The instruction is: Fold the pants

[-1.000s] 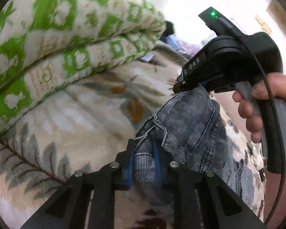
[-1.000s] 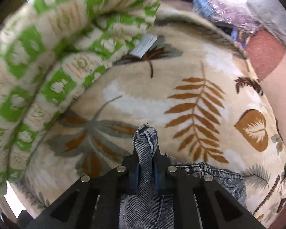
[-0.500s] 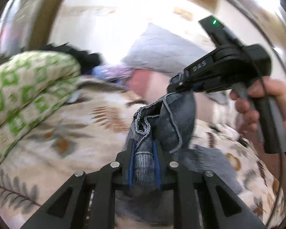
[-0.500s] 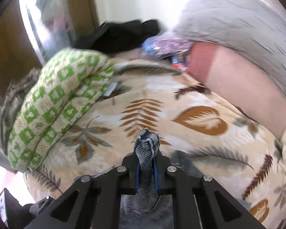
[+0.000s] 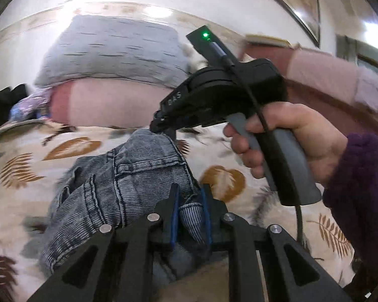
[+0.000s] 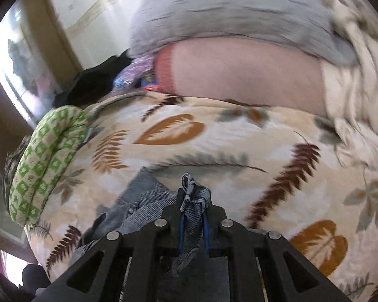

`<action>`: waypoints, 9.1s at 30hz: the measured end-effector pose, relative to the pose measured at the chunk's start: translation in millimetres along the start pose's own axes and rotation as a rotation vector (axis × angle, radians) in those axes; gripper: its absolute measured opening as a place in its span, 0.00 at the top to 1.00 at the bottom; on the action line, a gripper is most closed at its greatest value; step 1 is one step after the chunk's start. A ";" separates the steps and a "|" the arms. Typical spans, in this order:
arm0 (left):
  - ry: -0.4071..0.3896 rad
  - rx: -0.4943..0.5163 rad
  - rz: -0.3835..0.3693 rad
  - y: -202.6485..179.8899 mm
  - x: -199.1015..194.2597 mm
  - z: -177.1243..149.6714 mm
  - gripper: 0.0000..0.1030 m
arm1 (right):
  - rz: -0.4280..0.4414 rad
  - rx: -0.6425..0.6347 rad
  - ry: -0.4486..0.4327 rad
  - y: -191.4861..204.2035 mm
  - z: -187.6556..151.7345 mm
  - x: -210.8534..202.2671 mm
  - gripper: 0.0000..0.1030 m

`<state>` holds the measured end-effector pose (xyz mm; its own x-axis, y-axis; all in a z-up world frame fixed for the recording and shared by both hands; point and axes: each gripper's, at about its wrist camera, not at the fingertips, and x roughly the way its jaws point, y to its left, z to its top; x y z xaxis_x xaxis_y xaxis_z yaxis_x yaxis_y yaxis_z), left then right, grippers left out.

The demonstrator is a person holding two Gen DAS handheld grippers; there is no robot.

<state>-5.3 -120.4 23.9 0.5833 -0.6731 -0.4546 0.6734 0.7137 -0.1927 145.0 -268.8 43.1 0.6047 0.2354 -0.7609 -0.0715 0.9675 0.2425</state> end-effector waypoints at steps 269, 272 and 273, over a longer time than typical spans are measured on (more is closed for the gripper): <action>0.218 0.001 0.585 113.0 -65.6 -28.7 0.16 | -0.437 0.033 -0.254 96.5 -205.5 -101.2 0.26; 0.219 -0.001 0.584 112.7 -65.5 -28.5 0.16 | -0.436 0.033 -0.255 96.2 -205.6 -101.4 0.26; 0.220 -0.001 0.585 112.5 -65.0 -28.7 0.16 | -0.438 0.033 -0.254 96.6 -205.6 -101.5 0.26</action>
<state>19.6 9.2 6.8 0.7482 -0.1156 -0.6533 0.2704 0.9523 0.1412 -86.3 -180.3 20.1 0.7463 -0.2252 -0.6263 0.2541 0.9662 -0.0446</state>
